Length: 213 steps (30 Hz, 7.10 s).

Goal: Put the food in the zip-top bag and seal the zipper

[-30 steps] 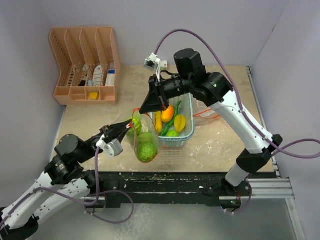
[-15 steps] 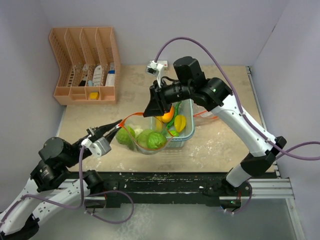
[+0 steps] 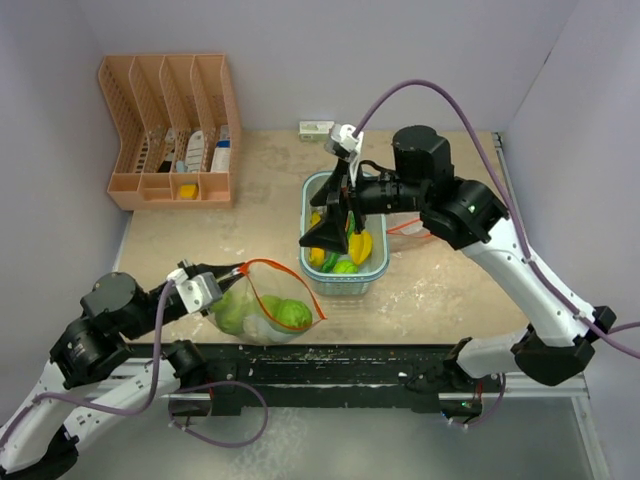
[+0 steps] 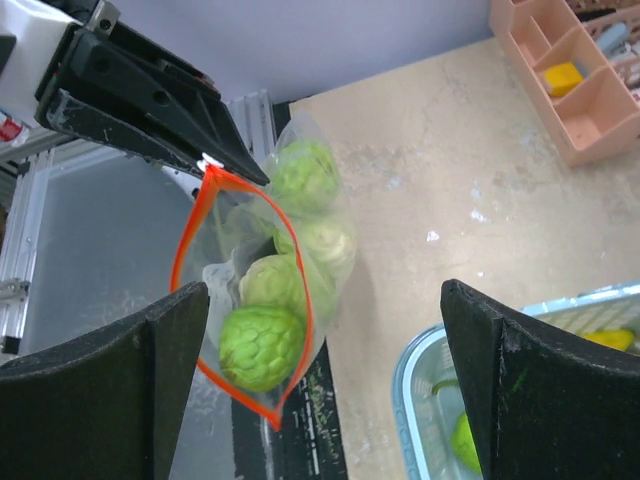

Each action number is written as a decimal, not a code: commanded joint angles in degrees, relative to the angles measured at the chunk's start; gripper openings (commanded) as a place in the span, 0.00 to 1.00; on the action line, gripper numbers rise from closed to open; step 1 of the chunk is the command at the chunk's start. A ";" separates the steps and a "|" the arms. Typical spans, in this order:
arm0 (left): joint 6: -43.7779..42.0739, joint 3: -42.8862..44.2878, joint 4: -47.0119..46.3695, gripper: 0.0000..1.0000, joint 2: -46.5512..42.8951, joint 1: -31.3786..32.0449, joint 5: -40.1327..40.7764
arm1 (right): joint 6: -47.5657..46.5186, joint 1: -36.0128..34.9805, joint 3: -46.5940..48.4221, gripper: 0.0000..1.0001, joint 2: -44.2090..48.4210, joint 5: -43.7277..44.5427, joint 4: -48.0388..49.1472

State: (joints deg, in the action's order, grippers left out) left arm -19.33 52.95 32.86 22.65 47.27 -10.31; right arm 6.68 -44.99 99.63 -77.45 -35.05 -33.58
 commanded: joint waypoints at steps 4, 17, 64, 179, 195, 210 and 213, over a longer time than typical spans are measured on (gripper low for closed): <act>6.79 7.04 3.28 0.00 4.15 -0.25 -2.70 | -5.86 -6.21 -5.89 1.00 -1.15 0.08 10.20; 9.59 7.55 4.94 0.00 7.83 -0.25 0.17 | -6.50 -13.42 -8.01 1.00 -2.89 6.48 15.43; 8.27 9.86 6.81 0.00 6.70 -0.24 -4.14 | -15.53 -19.53 -17.94 0.00 -2.28 7.89 18.87; 15.61 -6.13 -5.45 0.00 0.88 -0.24 -7.29 | -14.31 -17.00 -16.76 0.47 -0.54 -3.20 24.35; 15.42 -6.29 -5.22 0.00 0.34 -0.25 -7.18 | -15.42 -16.77 -14.91 0.31 -4.08 -4.25 22.96; 15.33 -6.56 -5.62 0.00 0.10 -0.26 -6.48 | -14.55 -15.34 -17.52 0.20 -2.80 -2.70 23.26; 15.35 -6.46 -5.70 0.00 0.20 -0.29 -6.53 | -14.33 -15.16 -17.68 0.20 -2.85 -2.75 23.56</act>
State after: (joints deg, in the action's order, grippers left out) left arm -3.86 44.36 31.07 23.27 47.24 -17.10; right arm -8.12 -60.64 81.80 -82.00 -38.26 -11.38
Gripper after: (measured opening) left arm 0.006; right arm 0.208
